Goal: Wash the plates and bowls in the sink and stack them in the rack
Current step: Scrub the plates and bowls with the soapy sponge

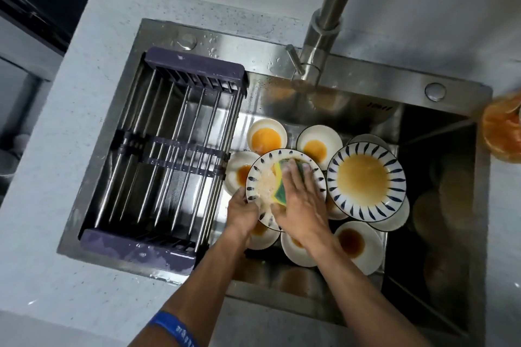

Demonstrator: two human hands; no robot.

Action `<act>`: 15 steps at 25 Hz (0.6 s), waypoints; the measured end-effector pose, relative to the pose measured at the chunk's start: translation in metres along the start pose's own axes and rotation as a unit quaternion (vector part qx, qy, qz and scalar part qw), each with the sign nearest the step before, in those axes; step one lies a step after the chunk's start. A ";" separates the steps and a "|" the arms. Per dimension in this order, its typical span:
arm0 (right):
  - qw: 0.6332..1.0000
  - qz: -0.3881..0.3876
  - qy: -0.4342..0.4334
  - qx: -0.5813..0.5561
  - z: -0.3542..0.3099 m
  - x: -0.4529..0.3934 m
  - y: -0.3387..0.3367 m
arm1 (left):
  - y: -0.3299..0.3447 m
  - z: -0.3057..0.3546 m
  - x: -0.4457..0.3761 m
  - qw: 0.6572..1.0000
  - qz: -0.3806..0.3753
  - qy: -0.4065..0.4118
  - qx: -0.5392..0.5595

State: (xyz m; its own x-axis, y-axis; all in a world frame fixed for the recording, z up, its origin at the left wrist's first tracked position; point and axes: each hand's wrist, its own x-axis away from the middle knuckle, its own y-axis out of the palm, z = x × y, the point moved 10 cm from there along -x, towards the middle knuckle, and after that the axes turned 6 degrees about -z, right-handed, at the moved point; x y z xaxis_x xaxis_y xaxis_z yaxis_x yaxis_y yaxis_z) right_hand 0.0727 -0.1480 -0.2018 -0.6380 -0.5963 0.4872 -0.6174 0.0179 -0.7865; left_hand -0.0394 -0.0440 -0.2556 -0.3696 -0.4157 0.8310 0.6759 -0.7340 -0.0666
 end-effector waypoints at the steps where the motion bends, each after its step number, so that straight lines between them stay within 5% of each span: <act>1: 1.000 0.005 0.004 0.003 -0.002 0.010 0.005 | -0.001 0.003 0.005 1.000 -0.010 0.005 0.014; 6: 0.993 0.081 -0.065 -0.061 -0.035 0.020 -0.022 | 0.018 0.026 0.037 0.991 -0.096 0.037 0.089; 9: 0.993 0.095 0.000 -0.069 -0.029 0.032 -0.040 | 0.018 0.032 0.050 0.993 -0.075 0.032 0.090; 15: 0.992 0.095 -0.024 -0.080 -0.020 0.038 -0.055 | 0.011 0.044 0.060 0.992 -0.040 0.066 0.099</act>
State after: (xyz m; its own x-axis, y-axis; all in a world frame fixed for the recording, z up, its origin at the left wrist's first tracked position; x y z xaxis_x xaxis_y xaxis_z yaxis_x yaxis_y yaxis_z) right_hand 0.0732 -0.1551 -0.1322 -0.7295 -0.6073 0.3146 -0.5557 0.2582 -0.7903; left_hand -0.0263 -0.0530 -0.1822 -0.4978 -0.4371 0.7491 0.7484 -0.6529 0.1164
